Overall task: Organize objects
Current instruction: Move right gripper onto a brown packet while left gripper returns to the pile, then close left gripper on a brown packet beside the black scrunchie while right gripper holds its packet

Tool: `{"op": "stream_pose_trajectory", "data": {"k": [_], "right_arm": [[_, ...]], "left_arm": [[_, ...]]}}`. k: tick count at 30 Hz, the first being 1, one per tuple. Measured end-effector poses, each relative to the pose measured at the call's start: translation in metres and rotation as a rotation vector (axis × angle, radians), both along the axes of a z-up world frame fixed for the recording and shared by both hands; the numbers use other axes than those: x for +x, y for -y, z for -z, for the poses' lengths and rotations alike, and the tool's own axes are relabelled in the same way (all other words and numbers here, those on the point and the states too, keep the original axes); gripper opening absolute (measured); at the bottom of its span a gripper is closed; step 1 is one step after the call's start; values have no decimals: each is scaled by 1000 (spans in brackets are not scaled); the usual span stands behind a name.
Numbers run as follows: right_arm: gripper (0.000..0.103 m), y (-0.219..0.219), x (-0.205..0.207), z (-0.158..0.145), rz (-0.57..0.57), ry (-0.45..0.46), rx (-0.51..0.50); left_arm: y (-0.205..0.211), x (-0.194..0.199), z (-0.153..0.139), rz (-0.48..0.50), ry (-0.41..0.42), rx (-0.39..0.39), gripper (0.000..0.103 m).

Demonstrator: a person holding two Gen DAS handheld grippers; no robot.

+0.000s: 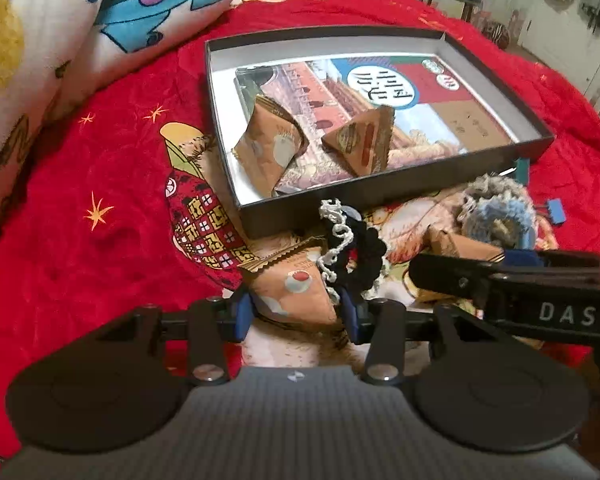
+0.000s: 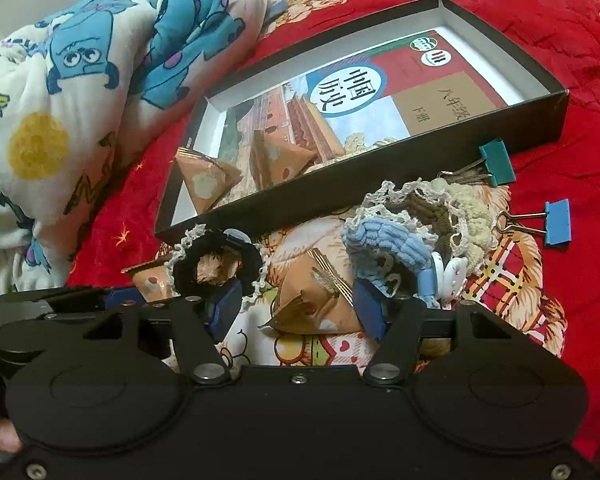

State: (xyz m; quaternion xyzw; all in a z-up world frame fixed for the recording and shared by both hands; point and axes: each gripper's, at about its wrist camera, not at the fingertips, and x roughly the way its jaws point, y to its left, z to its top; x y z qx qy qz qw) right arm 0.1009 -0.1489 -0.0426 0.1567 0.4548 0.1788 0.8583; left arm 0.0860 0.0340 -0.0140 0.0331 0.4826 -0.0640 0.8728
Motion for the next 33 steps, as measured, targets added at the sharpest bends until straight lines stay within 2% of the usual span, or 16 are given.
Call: {"op": "stream_pose_trajectory", "data": {"k": [3,7,9,11,12,14,16,18,23,26,28,30,33], "right_arm": [[59,2,1,0,14,0,14],[44,10,7,3,72,-21,39],[44,11,7,4,76,-27,44],[44,9,6,3,68,-23,27],[44,7,5,3,64,-21,17],[43,6,2,1,75,-29,4],[46,12,1,2,81,-46,35],[46,17,0,4,89,-76,74],[47,14,0,5,86,-71,55],[49,12,-1,5,76,-62,47],[63,12,-1,5,62,-59,75],[71,11,-1,5,48,-60,98],[71,9,-1,4,41,-59,92]], "left_arm": [[2,0,-1,21,6,17,50],[1,0,-5,4,17,25,49],[1,-2,-9,-1,30,31,49],[3,-5,-15,26,46,31,54],[8,-7,-18,62,46,24,62],[15,-12,-18,96,67,30,61],[18,-9,-9,121,32,59,63],[19,-4,3,97,-14,96,64],[13,-7,-3,69,23,85,67],[11,-19,-8,84,58,128,72],[12,-22,-8,96,70,150,74],[15,-21,-6,100,63,168,75],[16,-19,0,114,58,189,75]]}}
